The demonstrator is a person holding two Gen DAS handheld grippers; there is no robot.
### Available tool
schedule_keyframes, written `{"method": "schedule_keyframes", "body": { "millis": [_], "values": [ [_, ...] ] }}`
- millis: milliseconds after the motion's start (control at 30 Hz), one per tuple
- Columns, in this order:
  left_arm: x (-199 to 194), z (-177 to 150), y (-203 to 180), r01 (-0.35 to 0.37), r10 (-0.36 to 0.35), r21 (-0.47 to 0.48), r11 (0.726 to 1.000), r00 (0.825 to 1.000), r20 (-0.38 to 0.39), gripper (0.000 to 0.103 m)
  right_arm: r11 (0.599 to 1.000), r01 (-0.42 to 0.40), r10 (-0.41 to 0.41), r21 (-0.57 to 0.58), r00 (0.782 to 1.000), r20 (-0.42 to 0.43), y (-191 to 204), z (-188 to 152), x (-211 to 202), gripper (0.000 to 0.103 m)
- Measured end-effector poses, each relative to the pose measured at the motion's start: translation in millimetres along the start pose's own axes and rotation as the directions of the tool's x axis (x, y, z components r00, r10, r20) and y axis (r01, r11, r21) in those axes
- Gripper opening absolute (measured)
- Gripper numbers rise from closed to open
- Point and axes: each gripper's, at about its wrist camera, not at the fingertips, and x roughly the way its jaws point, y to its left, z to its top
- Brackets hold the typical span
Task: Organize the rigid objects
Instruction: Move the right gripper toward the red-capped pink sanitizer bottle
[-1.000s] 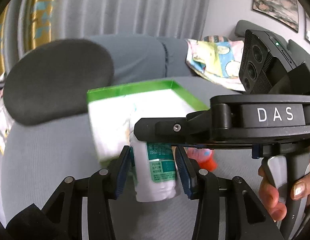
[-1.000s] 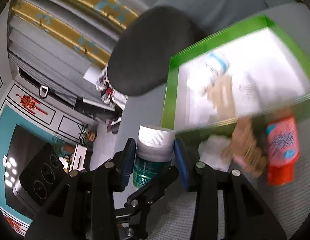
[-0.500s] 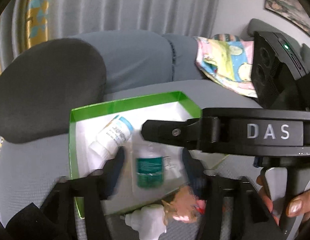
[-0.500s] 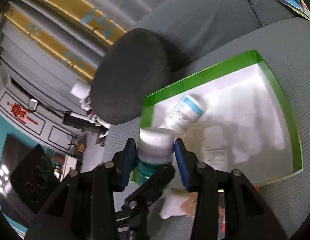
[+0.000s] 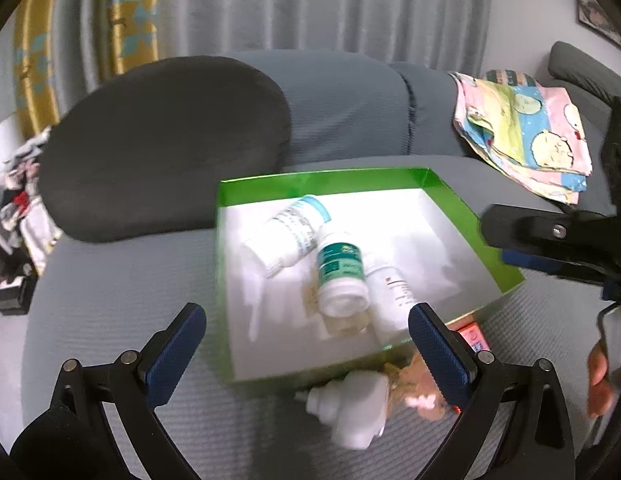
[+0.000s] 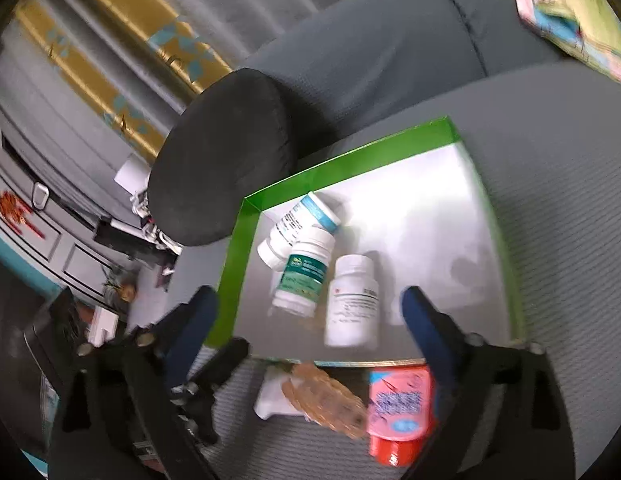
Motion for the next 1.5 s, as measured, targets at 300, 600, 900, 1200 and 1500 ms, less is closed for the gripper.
{"method": "schedule_keyframes", "body": {
  "millis": [300,600,900,1200,1500],
  "values": [
    [-40.7,-14.9,1.1,-0.069,0.069,-0.013,0.998,0.996,0.052,0.102,0.985,0.095,-0.089,-0.143,0.995,0.042,16.2,-27.3,-39.3,0.099],
    [-72.8,-34.3,-15.0,-0.109,0.107,0.015,0.994,0.991,0.082,0.102,0.983,0.096,-0.093,-0.155,0.995,0.027,17.4,-52.2,-65.6,0.099],
    [-91.0,-52.9,-31.6,-0.119,0.118,0.009,0.993,0.988,0.096,0.102,0.980,0.102,-0.101,-0.170,0.995,0.016,16.7,-74.9,-84.2,0.099],
    [-93.3,-64.1,-42.7,-0.116,0.115,0.004,0.993,0.990,0.078,0.102,0.977,0.109,-0.105,-0.184,0.994,0.030,15.3,-84.0,-100.5,0.099],
    [-86.8,-71.4,-56.5,-0.106,0.105,0.013,0.994,0.993,0.050,0.102,0.976,0.118,-0.117,-0.183,0.993,0.017,4.2,-89.7,-104.1,0.099]
  ]
}}
